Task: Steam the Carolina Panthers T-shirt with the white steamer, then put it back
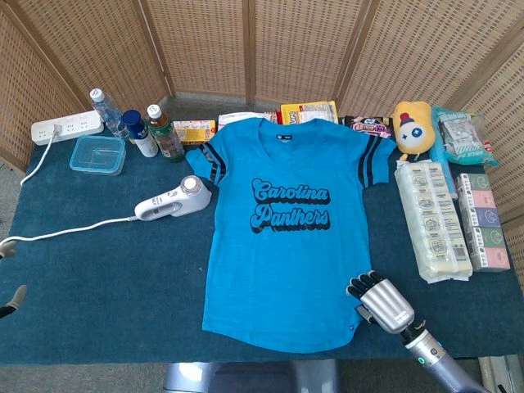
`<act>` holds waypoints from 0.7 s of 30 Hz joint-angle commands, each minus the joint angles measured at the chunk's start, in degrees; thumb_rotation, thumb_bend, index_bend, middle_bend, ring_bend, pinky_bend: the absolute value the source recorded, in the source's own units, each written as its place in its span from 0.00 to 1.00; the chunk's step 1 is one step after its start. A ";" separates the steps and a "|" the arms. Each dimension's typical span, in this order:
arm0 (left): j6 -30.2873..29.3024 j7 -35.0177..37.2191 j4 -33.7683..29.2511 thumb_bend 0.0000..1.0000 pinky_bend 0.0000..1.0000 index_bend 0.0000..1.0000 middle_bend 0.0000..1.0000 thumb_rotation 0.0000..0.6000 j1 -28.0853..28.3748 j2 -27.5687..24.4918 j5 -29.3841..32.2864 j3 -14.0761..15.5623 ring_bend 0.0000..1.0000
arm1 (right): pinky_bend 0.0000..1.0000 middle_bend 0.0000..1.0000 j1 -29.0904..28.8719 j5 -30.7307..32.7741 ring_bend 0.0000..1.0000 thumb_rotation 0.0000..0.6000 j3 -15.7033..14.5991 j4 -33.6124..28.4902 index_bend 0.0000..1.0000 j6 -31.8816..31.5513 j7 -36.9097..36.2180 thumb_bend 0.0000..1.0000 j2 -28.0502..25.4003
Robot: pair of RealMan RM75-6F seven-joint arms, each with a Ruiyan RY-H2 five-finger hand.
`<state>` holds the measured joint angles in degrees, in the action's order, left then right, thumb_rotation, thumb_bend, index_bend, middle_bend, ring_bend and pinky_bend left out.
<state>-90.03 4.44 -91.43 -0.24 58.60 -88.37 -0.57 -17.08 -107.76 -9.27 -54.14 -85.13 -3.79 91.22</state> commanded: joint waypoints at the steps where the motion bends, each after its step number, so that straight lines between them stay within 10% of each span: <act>1: -0.01 0.17 0.18 0.34 0.25 0.13 0.28 0.76 -0.03 0.06 -0.01 0.01 0.21 | 0.39 0.43 -0.02 0.12 0.40 1.00 -0.09 -0.11 0.43 0.07 -0.04 0.40 -0.06; 21: 0.12 0.97 0.03 0.34 0.25 0.13 0.28 0.76 0.25 0.08 -0.25 -0.14 0.21 | 0.48 0.45 0.63 0.66 0.43 1.00 -1.01 0.44 0.47 -0.35 -1.24 0.51 -0.48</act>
<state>-89.93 5.44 -91.39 -0.02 58.72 -88.60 -0.70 -16.45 -107.10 -10.28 -53.71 -85.48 -5.03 90.74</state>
